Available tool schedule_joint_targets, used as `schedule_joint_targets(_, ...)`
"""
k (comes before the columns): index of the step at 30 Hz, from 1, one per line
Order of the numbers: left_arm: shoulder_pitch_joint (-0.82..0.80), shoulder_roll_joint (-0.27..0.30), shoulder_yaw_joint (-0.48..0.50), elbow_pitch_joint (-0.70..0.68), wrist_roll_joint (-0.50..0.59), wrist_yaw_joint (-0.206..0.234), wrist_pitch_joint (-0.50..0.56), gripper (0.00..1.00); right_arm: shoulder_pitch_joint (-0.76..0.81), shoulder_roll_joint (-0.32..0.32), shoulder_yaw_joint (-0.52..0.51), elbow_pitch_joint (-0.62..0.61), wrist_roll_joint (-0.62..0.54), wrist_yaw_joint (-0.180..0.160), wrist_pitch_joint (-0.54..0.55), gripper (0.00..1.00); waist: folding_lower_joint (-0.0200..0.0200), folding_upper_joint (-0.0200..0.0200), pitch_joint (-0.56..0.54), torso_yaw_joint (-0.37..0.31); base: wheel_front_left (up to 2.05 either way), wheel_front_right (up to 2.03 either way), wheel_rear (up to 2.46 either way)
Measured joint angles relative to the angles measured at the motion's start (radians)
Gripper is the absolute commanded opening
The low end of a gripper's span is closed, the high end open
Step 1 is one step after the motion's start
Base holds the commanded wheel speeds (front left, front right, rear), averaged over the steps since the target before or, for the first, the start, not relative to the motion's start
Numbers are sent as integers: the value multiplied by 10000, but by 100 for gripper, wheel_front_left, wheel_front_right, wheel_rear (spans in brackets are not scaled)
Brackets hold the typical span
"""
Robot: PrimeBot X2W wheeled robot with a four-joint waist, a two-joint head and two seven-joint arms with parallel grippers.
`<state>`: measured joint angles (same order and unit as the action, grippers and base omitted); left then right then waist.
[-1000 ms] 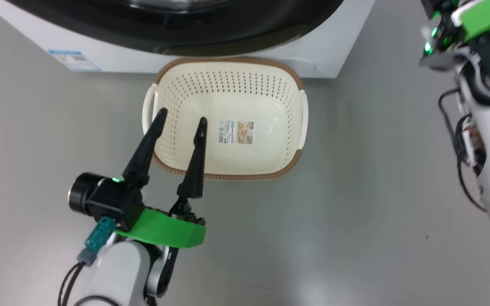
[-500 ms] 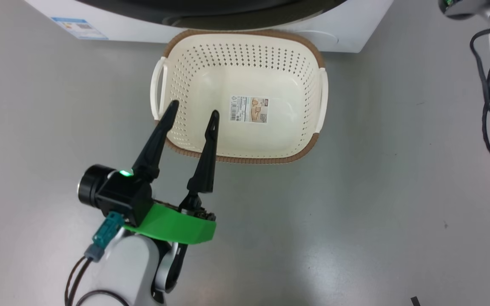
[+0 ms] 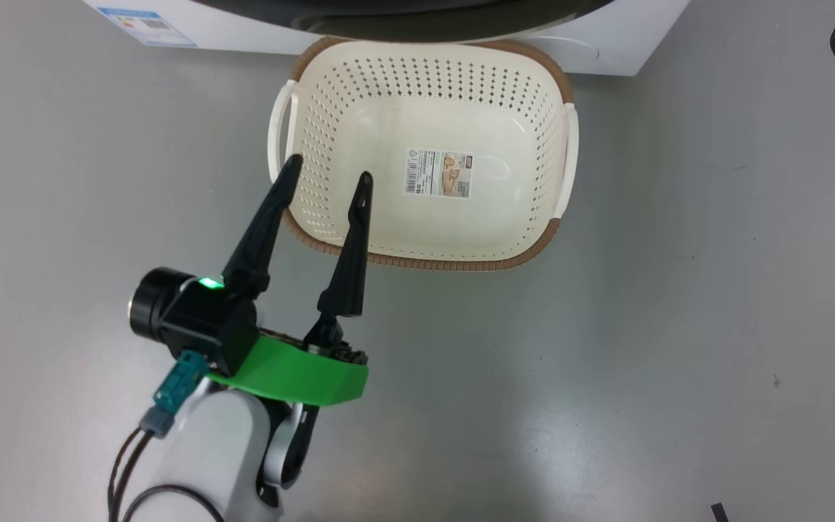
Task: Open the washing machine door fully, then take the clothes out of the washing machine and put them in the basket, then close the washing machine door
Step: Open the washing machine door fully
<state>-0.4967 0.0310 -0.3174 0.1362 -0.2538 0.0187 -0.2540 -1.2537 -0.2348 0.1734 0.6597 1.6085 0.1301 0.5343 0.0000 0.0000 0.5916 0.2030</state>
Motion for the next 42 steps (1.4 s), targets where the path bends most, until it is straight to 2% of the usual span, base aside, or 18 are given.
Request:
schedule_joint_targets(16,23,-2,186,322,-123,0,0,100,533,-31,399,-502,-105,-71,529,0,0,0,-557,-98,0,0,0)
schedule_joint_targets(42,501,0,564,821,-109,-2,0,100,1952,441,1327,-874,-604,-71,834,0,0,0,-1713,-438,0,0,0)
